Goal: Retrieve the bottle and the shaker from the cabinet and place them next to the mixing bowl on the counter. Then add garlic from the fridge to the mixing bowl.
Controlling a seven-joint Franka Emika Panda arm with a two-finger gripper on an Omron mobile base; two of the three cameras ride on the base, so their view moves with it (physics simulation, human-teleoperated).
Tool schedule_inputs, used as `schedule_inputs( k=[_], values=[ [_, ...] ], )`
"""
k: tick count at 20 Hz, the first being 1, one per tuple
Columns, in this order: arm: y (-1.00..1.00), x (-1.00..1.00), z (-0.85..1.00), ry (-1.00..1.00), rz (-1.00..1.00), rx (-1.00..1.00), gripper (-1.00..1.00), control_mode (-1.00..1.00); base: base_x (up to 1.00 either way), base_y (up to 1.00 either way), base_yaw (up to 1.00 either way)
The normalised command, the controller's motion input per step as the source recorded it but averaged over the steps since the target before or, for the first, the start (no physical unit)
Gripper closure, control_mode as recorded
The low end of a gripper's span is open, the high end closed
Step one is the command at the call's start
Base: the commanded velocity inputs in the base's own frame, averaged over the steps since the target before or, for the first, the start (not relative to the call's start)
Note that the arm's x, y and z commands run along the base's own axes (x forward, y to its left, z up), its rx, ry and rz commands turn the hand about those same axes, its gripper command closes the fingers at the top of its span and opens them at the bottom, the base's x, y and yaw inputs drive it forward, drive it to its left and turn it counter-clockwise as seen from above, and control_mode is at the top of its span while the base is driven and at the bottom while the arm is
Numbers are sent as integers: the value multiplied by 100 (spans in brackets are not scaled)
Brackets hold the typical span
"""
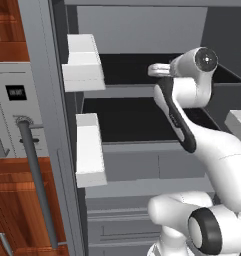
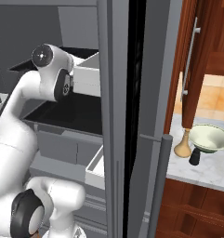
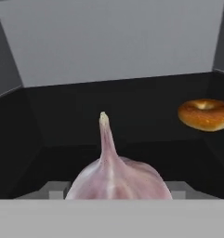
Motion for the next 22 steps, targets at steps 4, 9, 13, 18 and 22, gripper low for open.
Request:
schedule_inputs(
  k=[4, 9, 13, 18, 22],
  values=[
    [19, -100, 60, 22, 2, 0, 100, -100, 0, 0, 0],
    [5, -100, 18, 1, 0, -2, 100, -100, 0, 0, 0],
    [0, -100, -39, -11, 0, -9, 100, -100, 0, 0, 0],
    [1, -98, -48, -5, 0, -4, 100, -100, 0, 0, 0],
    [0, -78, -3, 0, 0, 0, 100, -100, 0, 0, 0]
  ],
)
